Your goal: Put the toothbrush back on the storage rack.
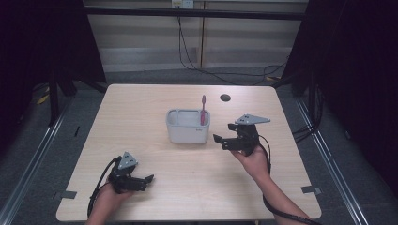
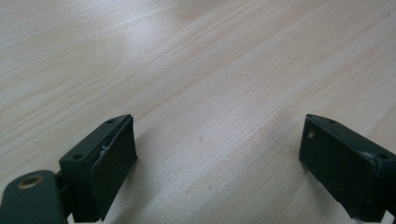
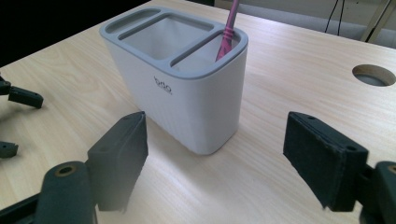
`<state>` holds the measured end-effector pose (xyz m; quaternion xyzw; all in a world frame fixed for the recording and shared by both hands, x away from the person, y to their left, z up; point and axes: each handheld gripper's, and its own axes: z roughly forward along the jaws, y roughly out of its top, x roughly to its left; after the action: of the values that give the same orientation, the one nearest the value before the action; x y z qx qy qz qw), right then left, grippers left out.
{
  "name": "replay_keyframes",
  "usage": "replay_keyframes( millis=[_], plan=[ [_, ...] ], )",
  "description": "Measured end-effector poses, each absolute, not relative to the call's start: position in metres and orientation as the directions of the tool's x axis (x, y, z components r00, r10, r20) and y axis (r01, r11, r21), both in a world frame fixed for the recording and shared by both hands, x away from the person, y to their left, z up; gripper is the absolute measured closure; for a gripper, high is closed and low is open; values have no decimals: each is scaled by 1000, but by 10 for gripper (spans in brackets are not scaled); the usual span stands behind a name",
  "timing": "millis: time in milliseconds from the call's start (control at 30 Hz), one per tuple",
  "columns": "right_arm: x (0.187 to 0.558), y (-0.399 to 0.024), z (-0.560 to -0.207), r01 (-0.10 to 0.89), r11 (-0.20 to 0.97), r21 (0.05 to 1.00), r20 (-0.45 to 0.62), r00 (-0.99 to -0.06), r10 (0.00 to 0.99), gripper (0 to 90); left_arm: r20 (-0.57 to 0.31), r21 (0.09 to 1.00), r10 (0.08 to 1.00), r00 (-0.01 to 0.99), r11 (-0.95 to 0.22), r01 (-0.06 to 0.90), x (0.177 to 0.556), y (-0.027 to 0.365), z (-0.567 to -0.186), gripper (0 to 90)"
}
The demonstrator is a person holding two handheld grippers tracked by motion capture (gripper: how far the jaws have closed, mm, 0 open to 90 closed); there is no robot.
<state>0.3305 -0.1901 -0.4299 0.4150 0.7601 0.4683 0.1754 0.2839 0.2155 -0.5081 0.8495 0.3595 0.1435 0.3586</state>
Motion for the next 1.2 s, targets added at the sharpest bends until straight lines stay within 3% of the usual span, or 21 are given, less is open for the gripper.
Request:
replay_keyframes(
  millis=[1200],
  plan=[
    [320,-217,-471,513,268,815,130,-613,779,170,-13,712,714,700,-485,507,284,216,-508,104]
  ],
)
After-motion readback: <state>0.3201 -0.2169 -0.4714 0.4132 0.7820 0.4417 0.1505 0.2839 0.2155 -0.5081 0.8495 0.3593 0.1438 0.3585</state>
